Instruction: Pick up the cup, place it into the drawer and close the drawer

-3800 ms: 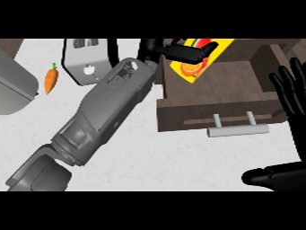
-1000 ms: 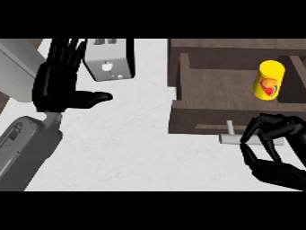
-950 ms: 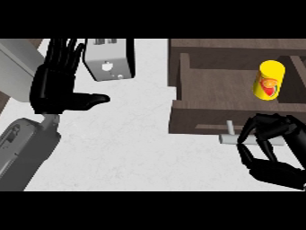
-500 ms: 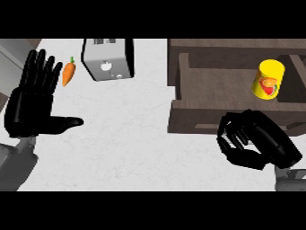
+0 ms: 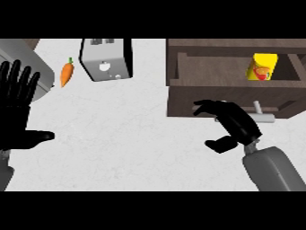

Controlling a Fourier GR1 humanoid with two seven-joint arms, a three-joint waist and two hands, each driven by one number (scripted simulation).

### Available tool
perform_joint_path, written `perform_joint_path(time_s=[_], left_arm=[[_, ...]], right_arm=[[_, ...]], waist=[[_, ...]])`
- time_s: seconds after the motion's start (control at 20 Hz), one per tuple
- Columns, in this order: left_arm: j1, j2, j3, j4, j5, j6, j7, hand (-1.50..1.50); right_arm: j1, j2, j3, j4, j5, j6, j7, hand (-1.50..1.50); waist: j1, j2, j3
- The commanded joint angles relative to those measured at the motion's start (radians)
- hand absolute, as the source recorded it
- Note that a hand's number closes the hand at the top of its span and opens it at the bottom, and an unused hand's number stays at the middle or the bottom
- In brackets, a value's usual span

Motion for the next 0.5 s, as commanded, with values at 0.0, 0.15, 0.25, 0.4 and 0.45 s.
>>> perform_joint_path(time_s=[0.0,0.15,0.25,0.4,0.45], left_arm=[[0.003,0.019,0.074,0.059,0.009,-0.087,0.0,-1.5],[0.083,0.026,0.096,-0.002,0.013,-0.136,0.01,-1.5],[0.096,-0.038,0.072,-0.045,-0.039,-0.074,0.0,-1.5],[0.112,-0.007,0.127,0.044,-0.014,-0.206,-0.029,-1.5],[0.067,-0.013,0.114,0.004,0.005,-0.144,0.052,-1.5]], right_arm=[[-0.097,0.013,-0.021,0.242,0.051,-0.059,-0.09,-1.5],[-0.183,0.052,-0.059,0.398,0.057,-0.089,-0.106,-1.5],[-0.259,0.067,-0.097,0.49,0.051,-0.1,-0.129,-1.5],[-0.34,0.085,-0.13,0.625,0.045,-0.125,-0.171,-1.5],[-0.371,0.045,-0.169,0.69,0.019,-0.108,-0.231,-1.5]], waist=[[-0.002,0.002,0.0],[0.006,0.002,0.0],[0.004,0.001,0.001],[0.01,0.004,0.0],[0.012,0.005,0.001]])
